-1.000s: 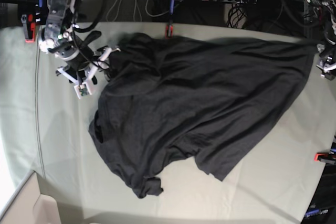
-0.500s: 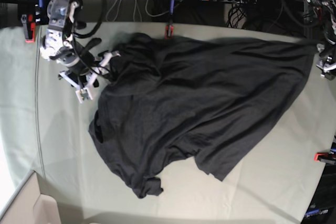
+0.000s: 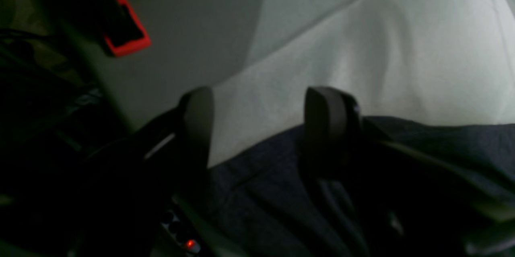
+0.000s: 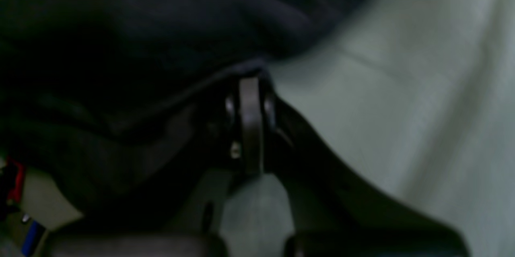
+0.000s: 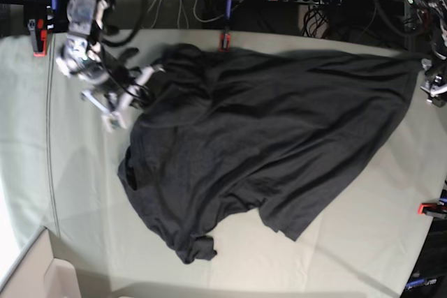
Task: Layout the t-shirt on the table in an organized manner, then fold the t-shirt properly
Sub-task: 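Grasp the shirt edge with the right gripper and pull it toward the robot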
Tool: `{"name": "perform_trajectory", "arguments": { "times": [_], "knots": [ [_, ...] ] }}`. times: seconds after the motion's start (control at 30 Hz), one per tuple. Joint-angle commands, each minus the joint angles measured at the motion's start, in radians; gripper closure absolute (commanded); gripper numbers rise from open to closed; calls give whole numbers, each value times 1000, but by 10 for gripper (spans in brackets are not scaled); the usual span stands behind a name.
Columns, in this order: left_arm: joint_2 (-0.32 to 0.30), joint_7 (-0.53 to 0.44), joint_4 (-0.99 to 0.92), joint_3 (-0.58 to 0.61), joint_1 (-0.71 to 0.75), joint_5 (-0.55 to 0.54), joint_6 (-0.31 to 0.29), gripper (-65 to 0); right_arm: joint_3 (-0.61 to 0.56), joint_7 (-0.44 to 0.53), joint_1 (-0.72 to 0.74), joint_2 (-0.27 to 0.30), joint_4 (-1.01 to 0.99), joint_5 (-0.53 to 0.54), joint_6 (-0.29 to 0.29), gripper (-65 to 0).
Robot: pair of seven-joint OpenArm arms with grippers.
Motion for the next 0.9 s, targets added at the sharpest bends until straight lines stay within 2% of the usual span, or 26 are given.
{"name": "perform_trajectory", "arguments": {
  "times": [0.0, 0.07, 0.3, 0.63, 0.73, 0.87],
  "knots": [
    [-15, -21, 13, -3, -4, -3, -5, -348, 28, 13, -8, 8, 35, 8, 6, 0],
    [-15, -21, 13, -3, -6, -6, -5, -348, 77, 13, -37, 5, 79, 8, 6, 0],
    [-15, -21, 15, 22, -9, -9, -5, -351, 238, 13, -199, -79, 336, 10, 6, 0],
    [12, -21, 22, 40, -4, -4, -5, -352, 401, 13, -435, -79, 408, 245, 6, 0],
    [12, -21, 24, 40, 0, -11, -5, -352, 450, 13, -449, -79, 406, 272, 6, 0],
    [11, -21, 24, 40, 22, -11, -5, -352, 455, 13, -444, -79, 394, 272, 6, 0]
  ]
}}
